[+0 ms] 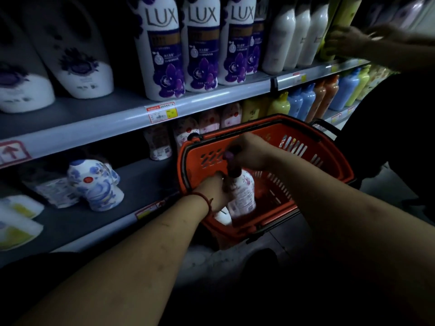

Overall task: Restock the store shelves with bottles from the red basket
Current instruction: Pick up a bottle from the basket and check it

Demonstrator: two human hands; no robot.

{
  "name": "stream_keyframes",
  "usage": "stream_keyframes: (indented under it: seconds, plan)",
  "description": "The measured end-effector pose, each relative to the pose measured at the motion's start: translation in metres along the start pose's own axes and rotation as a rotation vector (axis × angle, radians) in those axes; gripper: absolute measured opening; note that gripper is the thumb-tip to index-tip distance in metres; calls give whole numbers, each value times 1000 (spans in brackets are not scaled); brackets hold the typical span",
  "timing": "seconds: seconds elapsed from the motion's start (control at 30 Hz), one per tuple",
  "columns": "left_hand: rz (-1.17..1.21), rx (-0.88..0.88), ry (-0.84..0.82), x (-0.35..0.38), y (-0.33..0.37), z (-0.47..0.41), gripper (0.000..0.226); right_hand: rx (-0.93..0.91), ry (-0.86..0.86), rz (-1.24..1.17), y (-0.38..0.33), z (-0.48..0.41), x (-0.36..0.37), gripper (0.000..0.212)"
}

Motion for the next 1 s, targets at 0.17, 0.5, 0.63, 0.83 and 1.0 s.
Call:
stream_keyframes:
  seconds: [0.17,0.5,0.63,0.83,1.0]
  plan:
    - [318,13,226,-42,-17,26,68,-157,126,-205,-80,16,-41,20]
    - [740,98,562,-127,-60,78,62,-434,293,-755,-208,22,-43,24]
    - [776,56,594,-142,-96,94,70,-415,287,-937,-224,7,-24,27]
    - [805,-58,625,-149,-140,121,61,-275,132,-1032,-216,-20,28,14]
    - [816,-110,566,-140,-163,131,53,-63,-5,-707,-179,-31,80,17]
Point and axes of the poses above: each hand's wrist, its own z-axis away from the middle knuckle, its own x-axis out of the palm, y = z × x, the point moved 3 cm from there along -z, towards the middle knuckle, and after that the axes turned 6 degrees about -z, right-handed, at the moved point
